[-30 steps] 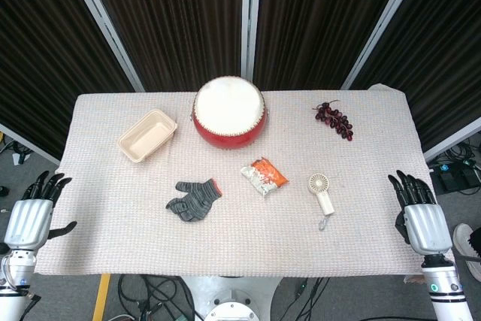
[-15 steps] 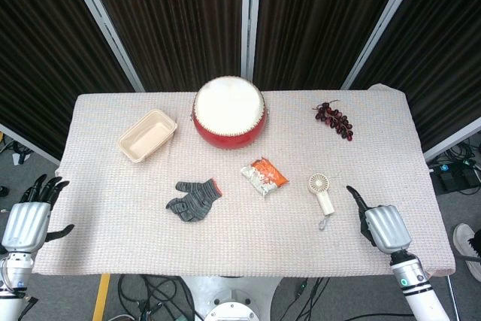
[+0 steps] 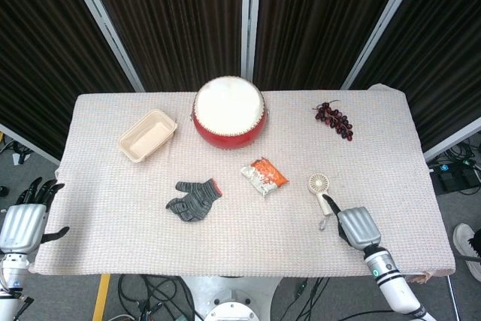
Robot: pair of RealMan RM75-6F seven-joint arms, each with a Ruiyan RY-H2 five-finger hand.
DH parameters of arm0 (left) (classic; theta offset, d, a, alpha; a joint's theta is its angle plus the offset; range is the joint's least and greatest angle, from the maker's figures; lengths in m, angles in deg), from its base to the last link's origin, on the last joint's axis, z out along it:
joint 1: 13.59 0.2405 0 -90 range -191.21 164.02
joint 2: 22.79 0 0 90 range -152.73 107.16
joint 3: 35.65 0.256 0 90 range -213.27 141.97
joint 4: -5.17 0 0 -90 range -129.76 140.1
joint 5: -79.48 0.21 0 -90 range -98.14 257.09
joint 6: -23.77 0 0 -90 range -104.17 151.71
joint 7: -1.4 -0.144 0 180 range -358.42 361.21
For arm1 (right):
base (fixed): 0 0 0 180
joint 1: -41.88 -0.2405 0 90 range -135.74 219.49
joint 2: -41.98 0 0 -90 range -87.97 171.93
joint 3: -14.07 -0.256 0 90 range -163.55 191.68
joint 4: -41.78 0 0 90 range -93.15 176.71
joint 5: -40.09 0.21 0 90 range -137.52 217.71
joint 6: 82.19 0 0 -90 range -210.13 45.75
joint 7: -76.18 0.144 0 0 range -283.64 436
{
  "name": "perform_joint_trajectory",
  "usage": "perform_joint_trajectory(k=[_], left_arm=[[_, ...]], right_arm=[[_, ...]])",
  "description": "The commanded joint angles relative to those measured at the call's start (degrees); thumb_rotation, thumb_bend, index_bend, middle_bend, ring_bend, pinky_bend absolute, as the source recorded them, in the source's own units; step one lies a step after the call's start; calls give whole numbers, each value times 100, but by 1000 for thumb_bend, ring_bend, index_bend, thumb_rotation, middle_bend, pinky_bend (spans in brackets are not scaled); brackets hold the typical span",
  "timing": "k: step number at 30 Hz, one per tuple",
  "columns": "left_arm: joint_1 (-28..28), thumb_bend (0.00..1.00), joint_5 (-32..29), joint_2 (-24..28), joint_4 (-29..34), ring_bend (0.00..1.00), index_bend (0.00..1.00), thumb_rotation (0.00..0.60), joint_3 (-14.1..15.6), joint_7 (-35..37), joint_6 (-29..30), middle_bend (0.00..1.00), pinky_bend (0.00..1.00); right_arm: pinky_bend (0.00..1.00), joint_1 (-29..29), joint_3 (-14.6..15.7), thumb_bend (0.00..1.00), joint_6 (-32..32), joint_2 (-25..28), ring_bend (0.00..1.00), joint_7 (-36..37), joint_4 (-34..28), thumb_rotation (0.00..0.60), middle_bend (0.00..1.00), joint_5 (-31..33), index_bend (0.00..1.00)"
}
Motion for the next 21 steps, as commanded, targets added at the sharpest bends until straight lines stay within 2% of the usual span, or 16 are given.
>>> perform_joint_trajectory(k=[1, 10, 21], left_arm=[[-13, 0, -31, -7, -51, 28, 163, 600, -5, 33, -47, 114, 210], [-40, 0, -32, -33, -130, 27, 163, 600, 4, 82, -121, 114, 210], [-42, 0, -10, -26, -117, 28, 163, 600, 4, 110, -113, 114, 210]], right_arm=[[753, -74, -43, 1000, 86, -72, 821, -80, 27, 600, 922, 116, 0], [753, -183, -49, 1000, 233, -183, 821, -191, 112, 600, 922, 354, 0], [753, -144, -8, 1000, 56, -200, 822, -346, 99, 600, 922, 465, 0]])
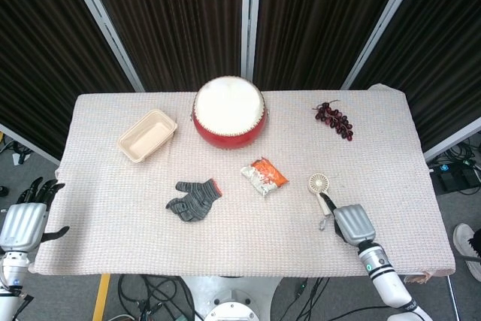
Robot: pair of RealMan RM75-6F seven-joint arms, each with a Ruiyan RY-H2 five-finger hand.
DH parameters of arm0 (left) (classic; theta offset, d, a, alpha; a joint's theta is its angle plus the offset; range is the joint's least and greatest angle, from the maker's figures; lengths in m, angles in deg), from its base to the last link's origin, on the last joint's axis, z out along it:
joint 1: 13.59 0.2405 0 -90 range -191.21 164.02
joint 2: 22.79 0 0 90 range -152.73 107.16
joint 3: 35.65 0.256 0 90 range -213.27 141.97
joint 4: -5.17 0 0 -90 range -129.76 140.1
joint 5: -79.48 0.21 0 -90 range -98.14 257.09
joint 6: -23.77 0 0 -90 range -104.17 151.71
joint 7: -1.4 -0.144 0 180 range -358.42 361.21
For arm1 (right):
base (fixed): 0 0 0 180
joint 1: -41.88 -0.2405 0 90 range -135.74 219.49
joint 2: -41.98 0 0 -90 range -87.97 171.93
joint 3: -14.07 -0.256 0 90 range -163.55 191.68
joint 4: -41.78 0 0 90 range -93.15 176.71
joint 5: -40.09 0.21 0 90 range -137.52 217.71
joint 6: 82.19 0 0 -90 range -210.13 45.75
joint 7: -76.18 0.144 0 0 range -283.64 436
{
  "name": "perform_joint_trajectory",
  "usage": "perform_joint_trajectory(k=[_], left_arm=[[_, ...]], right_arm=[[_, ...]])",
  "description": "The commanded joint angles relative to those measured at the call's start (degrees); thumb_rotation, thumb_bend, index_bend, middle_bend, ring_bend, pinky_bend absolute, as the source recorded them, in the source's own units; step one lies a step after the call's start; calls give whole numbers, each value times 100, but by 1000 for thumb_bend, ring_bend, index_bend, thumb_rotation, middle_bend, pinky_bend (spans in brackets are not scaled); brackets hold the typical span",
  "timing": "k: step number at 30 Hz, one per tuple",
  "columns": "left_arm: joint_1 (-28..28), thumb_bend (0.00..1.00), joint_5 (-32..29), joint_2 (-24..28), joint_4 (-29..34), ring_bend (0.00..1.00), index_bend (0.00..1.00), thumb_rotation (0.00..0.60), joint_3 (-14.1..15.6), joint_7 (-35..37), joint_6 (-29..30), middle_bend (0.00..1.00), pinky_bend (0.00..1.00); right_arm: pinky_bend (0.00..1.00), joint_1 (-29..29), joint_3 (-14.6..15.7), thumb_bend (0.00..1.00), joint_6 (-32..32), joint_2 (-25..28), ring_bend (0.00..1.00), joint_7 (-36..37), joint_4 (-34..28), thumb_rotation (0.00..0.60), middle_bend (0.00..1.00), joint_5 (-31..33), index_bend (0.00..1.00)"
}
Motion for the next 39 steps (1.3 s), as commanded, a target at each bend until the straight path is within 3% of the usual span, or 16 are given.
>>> perform_joint_trajectory(k=[1, 21, 31, 39], left_arm=[[-1, 0, 2, -3, -1, 27, 163, 600, 9, 3, -14, 114, 210], [-1, 0, -13, -19, -12, 27, 163, 600, 15, -29, -31, 113, 210], [2, 0, -21, -25, -29, 28, 163, 600, 21, -22, -47, 114, 210], [-5, 0, -11, -19, -5, 27, 163, 600, 9, -38, -30, 114, 210]], right_arm=[[753, 10, 11, 1000, -8, 13, 822, -24, -7, 600, 922, 46, 0], [753, -34, 112, 1000, 98, -34, 821, -112, 41, 600, 922, 258, 0], [753, -47, 169, 1000, 319, -89, 822, 249, 130, 600, 922, 361, 0], [753, 39, 65, 1000, -236, 51, 822, 566, 28, 600, 922, -29, 0]])
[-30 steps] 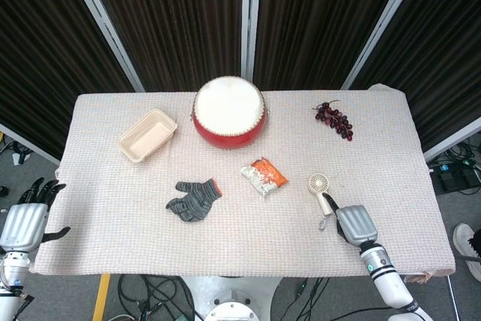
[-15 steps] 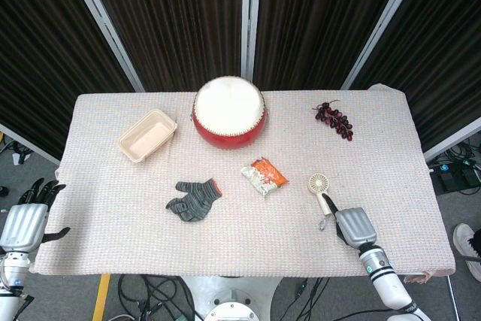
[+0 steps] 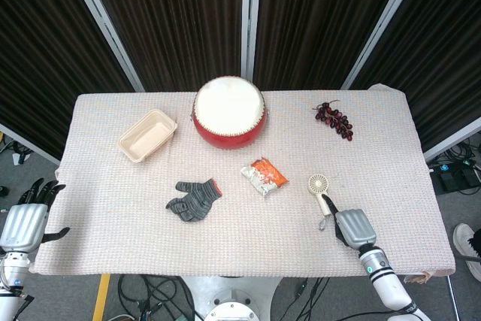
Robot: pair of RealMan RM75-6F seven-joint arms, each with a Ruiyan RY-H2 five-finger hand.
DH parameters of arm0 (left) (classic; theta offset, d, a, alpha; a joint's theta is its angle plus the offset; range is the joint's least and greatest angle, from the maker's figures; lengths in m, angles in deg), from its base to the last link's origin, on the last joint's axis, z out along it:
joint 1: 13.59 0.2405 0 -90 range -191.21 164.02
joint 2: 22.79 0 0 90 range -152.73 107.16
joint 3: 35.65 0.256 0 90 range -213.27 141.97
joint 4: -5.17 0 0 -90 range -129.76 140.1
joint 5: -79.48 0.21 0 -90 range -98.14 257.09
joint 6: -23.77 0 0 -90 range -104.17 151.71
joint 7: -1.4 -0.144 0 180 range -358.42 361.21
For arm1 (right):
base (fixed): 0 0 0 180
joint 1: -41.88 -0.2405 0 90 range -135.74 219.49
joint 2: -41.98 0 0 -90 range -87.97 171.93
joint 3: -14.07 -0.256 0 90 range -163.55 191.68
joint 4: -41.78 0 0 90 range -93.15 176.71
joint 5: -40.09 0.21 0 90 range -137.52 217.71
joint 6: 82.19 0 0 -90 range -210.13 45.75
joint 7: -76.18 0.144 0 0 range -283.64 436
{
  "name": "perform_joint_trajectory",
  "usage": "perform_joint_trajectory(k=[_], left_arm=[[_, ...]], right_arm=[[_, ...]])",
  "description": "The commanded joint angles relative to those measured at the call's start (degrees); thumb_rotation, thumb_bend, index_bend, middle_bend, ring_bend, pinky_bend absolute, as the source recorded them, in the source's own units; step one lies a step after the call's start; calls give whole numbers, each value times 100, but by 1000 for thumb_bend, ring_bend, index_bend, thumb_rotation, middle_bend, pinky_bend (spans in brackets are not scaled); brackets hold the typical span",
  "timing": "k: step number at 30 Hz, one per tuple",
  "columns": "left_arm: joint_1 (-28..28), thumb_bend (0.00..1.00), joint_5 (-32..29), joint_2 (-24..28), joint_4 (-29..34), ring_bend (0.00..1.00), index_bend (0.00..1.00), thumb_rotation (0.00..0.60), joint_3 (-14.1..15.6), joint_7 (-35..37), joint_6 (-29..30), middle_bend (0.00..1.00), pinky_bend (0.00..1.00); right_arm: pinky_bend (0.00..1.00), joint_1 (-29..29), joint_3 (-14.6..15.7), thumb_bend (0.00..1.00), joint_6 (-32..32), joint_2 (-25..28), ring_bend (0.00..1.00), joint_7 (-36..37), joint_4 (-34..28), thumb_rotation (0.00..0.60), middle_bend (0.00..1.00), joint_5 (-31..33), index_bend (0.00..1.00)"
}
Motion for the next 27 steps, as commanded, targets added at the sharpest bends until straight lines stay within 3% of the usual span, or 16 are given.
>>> perform_joint_trajectory(k=[1, 12, 22, 23, 25, 26, 27], left_arm=[[-2, 0, 8, 4, 12, 27, 163, 600, -3, -7, 8, 114, 210], [-11, 0, 51, 49, 142, 27, 163, 600, -20, -88, 68, 114, 210], [-31, 0, 141, 60, 406, 28, 163, 600, -11, -303, 139, 114, 210], [-32, 0, 151, 60, 439, 27, 163, 600, -8, -330, 146, 114, 210], [-37, 0, 182, 65, 525, 28, 163, 600, 4, -413, 158, 114, 210], [-41, 0, 197, 70, 570, 28, 163, 600, 8, -456, 164, 114, 210], [-45, 0, 214, 75, 619, 27, 163, 600, 9, -497, 175, 114, 210]], right_arm=[[753, 66, -93, 1000, -380, 150, 821, 129, -130, 600, 922, -236, 0], [753, 381, -457, 1000, -1661, 1033, 821, 356, -814, 600, 922, -700, 0], [752, 806, -561, 1000, -2427, 1581, 807, 594, -611, 600, 907, -795, 0], [746, 853, -550, 1000, -2471, 1588, 782, 646, -562, 600, 877, -788, 0], [690, 934, -455, 1000, -2463, 1651, 624, 773, -414, 600, 698, -829, 0], [555, 948, -363, 1000, -2354, 1737, 443, 853, -372, 600, 530, -862, 0], [347, 963, -291, 1000, -2237, 1833, 244, 946, -365, 600, 347, -856, 0]])
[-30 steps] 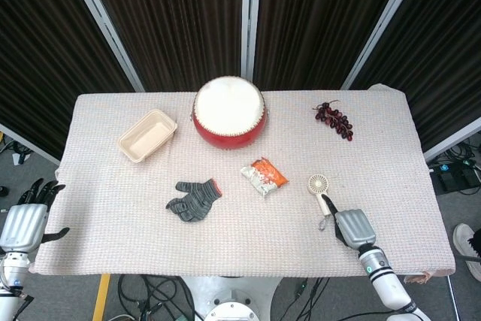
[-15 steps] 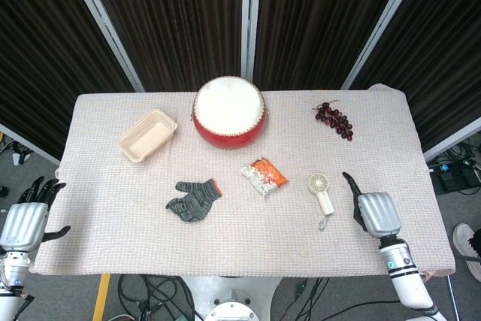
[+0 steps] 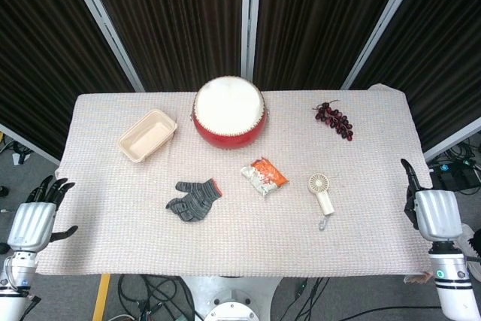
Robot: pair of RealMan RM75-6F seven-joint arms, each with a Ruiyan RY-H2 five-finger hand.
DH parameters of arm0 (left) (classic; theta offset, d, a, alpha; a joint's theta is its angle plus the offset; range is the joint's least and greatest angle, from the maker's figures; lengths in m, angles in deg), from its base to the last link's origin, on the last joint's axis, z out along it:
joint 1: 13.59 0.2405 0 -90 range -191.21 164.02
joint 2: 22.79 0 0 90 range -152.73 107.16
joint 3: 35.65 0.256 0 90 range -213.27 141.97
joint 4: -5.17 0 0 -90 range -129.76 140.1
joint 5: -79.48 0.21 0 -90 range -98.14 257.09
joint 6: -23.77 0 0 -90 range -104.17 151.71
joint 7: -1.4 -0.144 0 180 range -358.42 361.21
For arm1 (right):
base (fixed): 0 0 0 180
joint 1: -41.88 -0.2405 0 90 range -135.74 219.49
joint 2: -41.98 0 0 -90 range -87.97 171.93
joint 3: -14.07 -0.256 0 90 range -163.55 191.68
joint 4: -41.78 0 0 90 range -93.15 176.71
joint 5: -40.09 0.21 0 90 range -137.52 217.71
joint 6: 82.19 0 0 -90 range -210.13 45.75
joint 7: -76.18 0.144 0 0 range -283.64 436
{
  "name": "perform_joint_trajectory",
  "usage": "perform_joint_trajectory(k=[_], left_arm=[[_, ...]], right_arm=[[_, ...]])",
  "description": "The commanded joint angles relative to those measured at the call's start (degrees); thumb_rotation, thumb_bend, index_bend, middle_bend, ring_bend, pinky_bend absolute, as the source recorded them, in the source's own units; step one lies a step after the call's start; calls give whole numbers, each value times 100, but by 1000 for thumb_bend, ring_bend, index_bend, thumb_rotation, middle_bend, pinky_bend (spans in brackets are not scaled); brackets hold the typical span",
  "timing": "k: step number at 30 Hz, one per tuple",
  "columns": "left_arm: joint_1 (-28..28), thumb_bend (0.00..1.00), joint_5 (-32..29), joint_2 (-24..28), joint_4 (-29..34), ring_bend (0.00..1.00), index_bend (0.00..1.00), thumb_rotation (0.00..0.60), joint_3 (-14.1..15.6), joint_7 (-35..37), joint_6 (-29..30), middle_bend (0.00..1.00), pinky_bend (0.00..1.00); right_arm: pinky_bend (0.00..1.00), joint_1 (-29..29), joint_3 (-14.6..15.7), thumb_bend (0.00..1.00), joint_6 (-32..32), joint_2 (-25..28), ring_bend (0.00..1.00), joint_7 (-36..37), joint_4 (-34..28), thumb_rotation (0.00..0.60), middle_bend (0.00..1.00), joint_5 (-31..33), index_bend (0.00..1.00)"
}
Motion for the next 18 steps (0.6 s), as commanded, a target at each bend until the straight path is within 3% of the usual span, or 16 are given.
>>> perform_joint_trajectory(k=[1, 2, 4, 8, 15, 16, 18], left_arm=[[-5, 0, 61, 17, 153, 27, 163, 600, 10, -127, 52, 114, 210], [-2, 0, 79, 20, 201, 27, 163, 600, 9, -161, 79, 114, 210], [1, 0, 109, 28, 317, 27, 163, 600, 3, -259, 127, 113, 210], [20, 0, 147, 58, 505, 27, 163, 600, 10, -436, 199, 114, 210], [-15, 0, 95, 101, 716, 28, 163, 600, -65, -655, 218, 114, 210], [-24, 0, 74, 101, 732, 28, 163, 600, -75, -679, 204, 114, 210], [-29, 0, 46, 99, 740, 27, 163, 600, -80, -695, 187, 114, 210]], right_arm=[[150, 111, 202, 1000, 223, 272, 91, 322, 90, 600, 185, -18, 0], [39, 148, 195, 1000, 144, 281, 16, 406, 139, 600, 85, -50, 0], [0, 253, 129, 1000, -290, 180, 0, 627, 422, 600, 3, -260, 0], [0, 410, 39, 1000, -1081, -92, 0, 1322, 1098, 600, 0, -684, 0], [0, 513, 24, 978, -1193, -179, 0, 1927, 1494, 600, 0, -681, 0], [0, 519, 37, 894, -1137, -173, 0, 1956, 1487, 600, 0, -659, 0], [0, 529, 53, 508, -1063, -164, 0, 1971, 1464, 600, 0, -627, 0]])
